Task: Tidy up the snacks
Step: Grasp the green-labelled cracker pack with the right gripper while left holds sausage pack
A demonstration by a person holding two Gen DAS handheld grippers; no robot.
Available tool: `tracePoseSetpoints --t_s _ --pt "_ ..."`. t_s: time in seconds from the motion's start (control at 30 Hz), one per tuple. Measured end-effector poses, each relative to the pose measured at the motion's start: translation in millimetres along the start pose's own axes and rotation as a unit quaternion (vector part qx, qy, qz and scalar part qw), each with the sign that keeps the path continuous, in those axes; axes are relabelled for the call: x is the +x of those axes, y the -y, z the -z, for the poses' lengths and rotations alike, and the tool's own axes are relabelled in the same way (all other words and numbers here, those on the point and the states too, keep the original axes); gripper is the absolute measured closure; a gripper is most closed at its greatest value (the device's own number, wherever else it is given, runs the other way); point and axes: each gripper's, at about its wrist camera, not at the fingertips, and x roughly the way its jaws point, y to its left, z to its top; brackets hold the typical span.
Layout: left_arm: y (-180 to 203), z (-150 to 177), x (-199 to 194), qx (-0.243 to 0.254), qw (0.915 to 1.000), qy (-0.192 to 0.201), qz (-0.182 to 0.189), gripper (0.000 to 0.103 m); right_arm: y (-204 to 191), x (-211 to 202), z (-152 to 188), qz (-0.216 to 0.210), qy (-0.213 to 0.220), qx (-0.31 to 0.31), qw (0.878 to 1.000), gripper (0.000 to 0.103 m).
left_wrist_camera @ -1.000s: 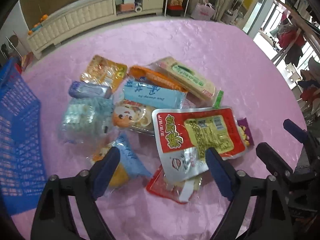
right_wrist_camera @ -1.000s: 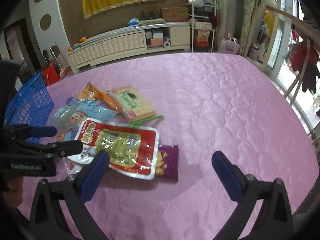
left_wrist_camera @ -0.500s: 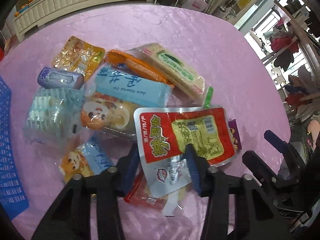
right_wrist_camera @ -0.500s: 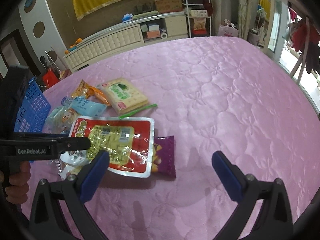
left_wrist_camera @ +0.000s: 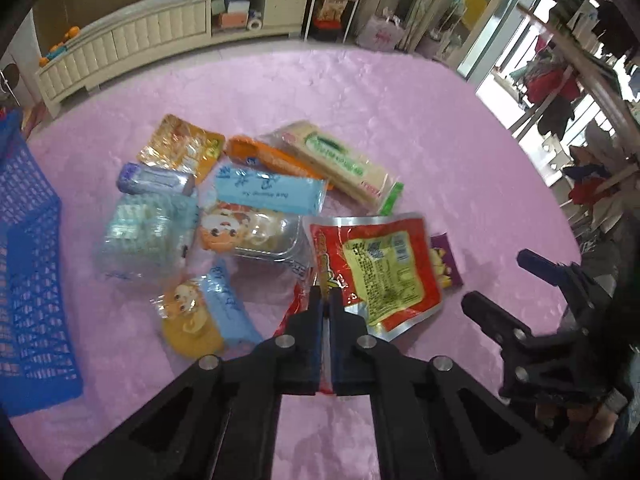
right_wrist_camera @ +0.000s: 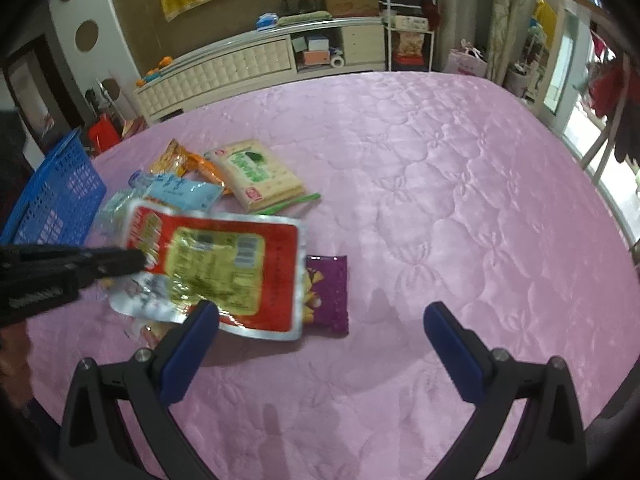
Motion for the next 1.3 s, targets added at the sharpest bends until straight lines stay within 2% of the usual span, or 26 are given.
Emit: tracePoseSetpoints --t_s 0.13,0.3,0.4,0.57,0.63,0.8,0.83,0.87,0.9,0.93,1.07,1.2,1.3 --pt "-7 8 -16 0.001 0.9997 0.016 -0.019 0.102 -5 -2 -16 0.009 0.005 -0.033 0.999 0.0" --pt "-26 7 -24 -0.023 0.9988 0.023 -0.038 0.102 -20 13 -51 -0.023 0.001 -0.085 0.996 0.0" --pt "-41 9 -27 -0.043 0.9975 0.027 -0.049 0.102 -30 40 -73 -0.041 -0.026 -0.114 0.992 0.0" --pt "-48 8 -25 -0.044 0.9964 0.029 -0.066 0.102 -41 85 -92 -0.066 -0.052 -0.149 0.985 0.0" --pt "-51 7 -23 -0.047 0.9954 0.034 -0.076 0.102 -43 103 -99 -0.064 -0.068 -0.154 0.984 0.0" --pt "-59 6 -23 -0.066 0.9925 0.05 -0.09 0.102 -54 128 -106 -0.056 -0.075 -0.192 0.977 0.002" --pt "-60 6 -23 -0.07 0.9925 0.05 -0.087 0.102 -55 129 -108 -0.058 -0.078 -0.196 0.976 0.007" --pt "-60 5 -22 -0.071 0.9926 0.05 -0.085 0.102 -54 131 -107 -0.065 -0.083 -0.196 0.975 0.024" --pt "-60 6 -22 -0.072 0.9925 0.05 -0.086 0.102 -54 132 -105 -0.073 -0.088 -0.195 0.974 0.036" --pt "-60 7 -22 -0.073 0.9923 0.05 -0.086 0.102 -57 130 -103 -0.063 -0.078 -0.203 0.974 0.044" --pt "-56 13 -33 -0.078 0.9916 0.065 -0.08 0.102 -61 114 -92 -0.057 -0.076 -0.212 0.973 0.046" --pt "-49 23 -55 -0.081 0.9899 0.097 -0.064 0.102 -57 77 -80 -0.06 -0.055 -0.19 0.978 0.046" --pt "-37 29 -67 -0.067 0.9895 0.107 -0.07 0.103 -62 49 -73 -0.067 -0.049 -0.186 0.979 0.046"
